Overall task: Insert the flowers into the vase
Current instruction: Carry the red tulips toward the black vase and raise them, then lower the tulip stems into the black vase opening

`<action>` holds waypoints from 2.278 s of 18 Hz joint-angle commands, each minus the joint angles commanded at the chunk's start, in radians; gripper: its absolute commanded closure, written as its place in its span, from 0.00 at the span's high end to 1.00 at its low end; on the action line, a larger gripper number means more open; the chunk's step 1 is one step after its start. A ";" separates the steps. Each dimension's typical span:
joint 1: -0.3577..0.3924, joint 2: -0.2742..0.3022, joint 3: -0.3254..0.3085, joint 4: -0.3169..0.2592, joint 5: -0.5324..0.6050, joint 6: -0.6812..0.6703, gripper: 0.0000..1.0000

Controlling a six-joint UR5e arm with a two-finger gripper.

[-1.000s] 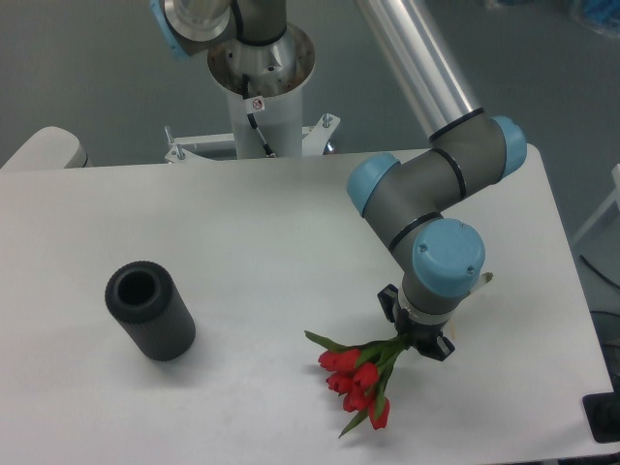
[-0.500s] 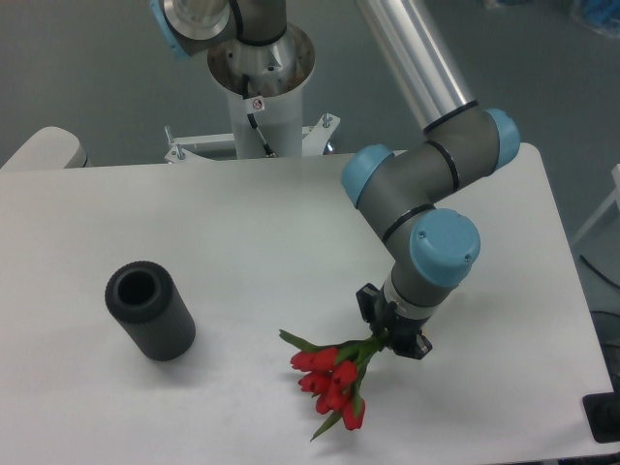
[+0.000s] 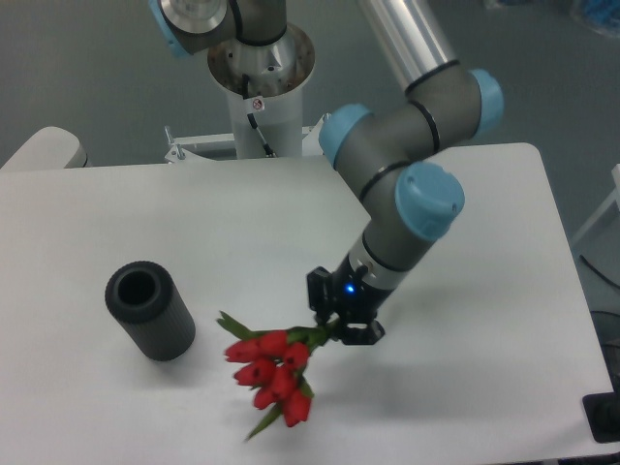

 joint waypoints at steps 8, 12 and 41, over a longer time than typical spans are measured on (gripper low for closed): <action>-0.006 0.081 -0.028 0.006 -0.339 -0.020 0.00; -0.015 0.107 -0.052 0.037 -0.542 -0.013 0.00; -0.126 0.170 -0.397 0.290 -0.663 0.133 0.09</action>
